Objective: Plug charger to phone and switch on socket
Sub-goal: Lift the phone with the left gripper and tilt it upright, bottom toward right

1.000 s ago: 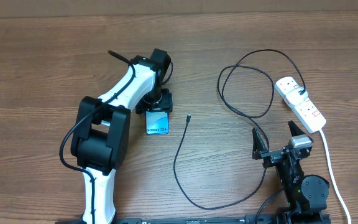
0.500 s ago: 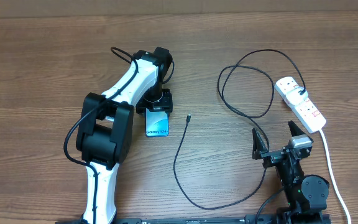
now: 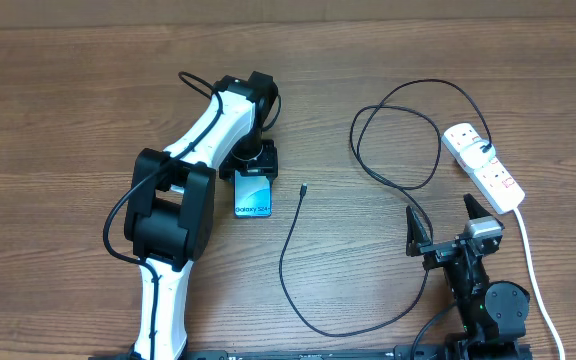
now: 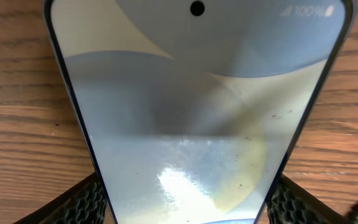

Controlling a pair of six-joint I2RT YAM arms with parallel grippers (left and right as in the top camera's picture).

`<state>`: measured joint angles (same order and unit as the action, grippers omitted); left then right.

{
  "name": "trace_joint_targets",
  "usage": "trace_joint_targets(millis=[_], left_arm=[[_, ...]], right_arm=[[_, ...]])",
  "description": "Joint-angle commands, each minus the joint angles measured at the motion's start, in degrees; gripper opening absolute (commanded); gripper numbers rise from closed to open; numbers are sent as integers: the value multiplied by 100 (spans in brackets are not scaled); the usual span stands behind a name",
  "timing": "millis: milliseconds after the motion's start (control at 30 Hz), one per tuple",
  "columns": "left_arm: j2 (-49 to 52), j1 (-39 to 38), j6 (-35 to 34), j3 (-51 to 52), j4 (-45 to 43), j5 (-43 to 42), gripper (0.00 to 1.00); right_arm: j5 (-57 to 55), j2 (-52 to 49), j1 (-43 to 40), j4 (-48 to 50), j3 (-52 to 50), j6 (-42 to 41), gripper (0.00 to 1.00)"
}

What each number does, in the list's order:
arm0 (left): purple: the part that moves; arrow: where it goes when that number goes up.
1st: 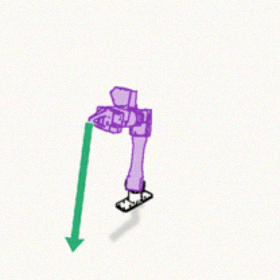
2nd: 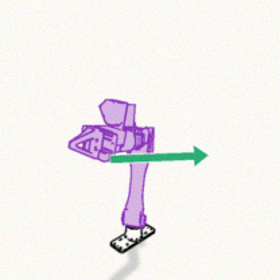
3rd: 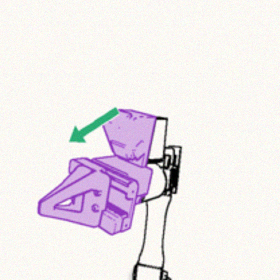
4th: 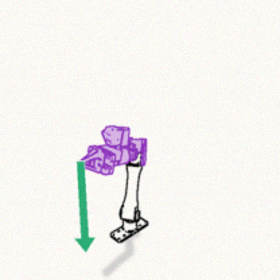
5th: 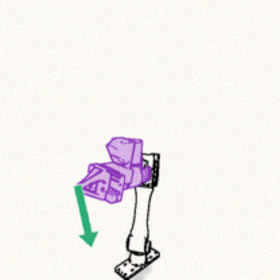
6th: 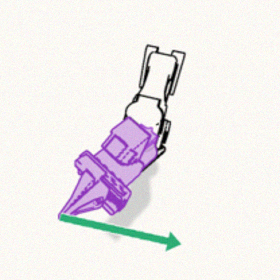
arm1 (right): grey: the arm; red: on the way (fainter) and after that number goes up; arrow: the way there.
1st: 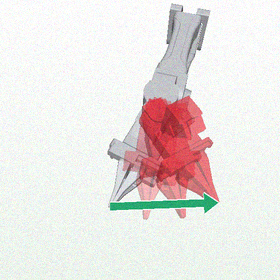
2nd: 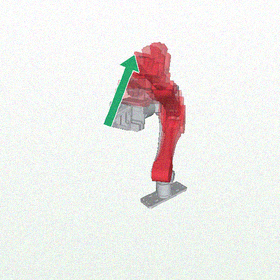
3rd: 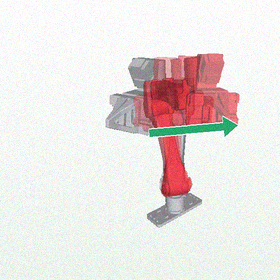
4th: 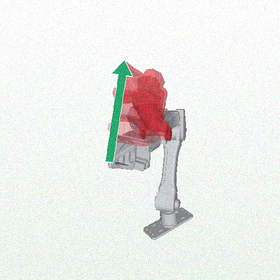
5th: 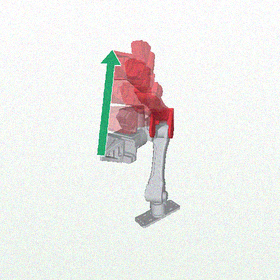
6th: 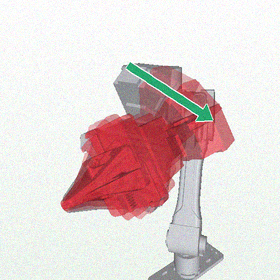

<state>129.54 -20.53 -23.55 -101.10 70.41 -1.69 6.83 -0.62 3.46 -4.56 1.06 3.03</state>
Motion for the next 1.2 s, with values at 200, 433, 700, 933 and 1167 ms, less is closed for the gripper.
trace_joint_targets(millis=[200,433,700,933,1167], left_arm=[[31,28,42,-726,459,-129,69],[31,76,46,-1045,946,-938,72],[31,216,544,-1082,1386,-2190,72],[31,339,562,-1082,1674,-2883,72],[31,592,734,-1082,1836,-4028,72]], right_arm=[[-31,46,0,20,-59,4,100],[-31,46,0,20,-59,4,100],[-31,46,0,20,-59,4,100],[-31,46,0,20,-59,4,100],[-31,46,0,20,-59,4,100]])
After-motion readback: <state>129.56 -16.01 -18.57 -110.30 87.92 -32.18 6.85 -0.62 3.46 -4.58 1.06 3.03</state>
